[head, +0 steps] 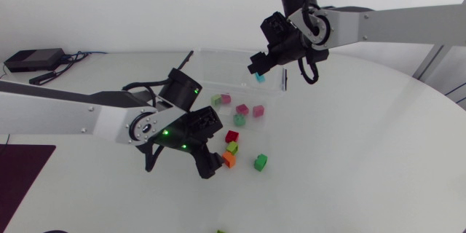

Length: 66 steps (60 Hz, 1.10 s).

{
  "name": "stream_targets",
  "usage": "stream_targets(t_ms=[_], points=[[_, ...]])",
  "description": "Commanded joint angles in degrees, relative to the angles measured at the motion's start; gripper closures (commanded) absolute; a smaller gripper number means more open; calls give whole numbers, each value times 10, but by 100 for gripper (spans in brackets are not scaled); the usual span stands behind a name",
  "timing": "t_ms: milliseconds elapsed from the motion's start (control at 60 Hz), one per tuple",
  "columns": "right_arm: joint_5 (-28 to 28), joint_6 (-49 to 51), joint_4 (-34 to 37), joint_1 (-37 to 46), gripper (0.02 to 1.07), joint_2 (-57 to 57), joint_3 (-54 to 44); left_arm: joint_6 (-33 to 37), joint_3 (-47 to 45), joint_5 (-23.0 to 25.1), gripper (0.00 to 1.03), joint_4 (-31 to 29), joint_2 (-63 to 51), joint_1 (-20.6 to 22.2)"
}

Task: Pick up the duplo bricks and place them in the container

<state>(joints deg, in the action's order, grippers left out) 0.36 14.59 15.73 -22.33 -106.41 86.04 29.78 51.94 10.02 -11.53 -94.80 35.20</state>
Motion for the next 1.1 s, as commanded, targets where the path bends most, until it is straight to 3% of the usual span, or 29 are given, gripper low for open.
stream_targets(t_ms=[0,417,617,833,950,1050,1083], points=[[3,-13,-18,2,9,39,-29,-9,26,2,9,-14,-30,6],[-40,-29,-39,-6,9,337,-311,-78,135,-28,10,-76,-132,24],[-48,-36,-38,-18,9,419,-424,-89,163,-53,11,-102,-154,36],[-52,-38,-33,-44,9,448,-504,-90,183,-53,19,-123,-173,39],[-56,-28,-32,-55,9,441,-530,-91,194,-52,41,-140,-184,41],[-71,-19,-29,-62,9,426,-540,-92,204,-50,78,-158,-195,43],[-76,-18,-31,-63,9,417,-544,-92,205,-49,83,-160,-196,43]])
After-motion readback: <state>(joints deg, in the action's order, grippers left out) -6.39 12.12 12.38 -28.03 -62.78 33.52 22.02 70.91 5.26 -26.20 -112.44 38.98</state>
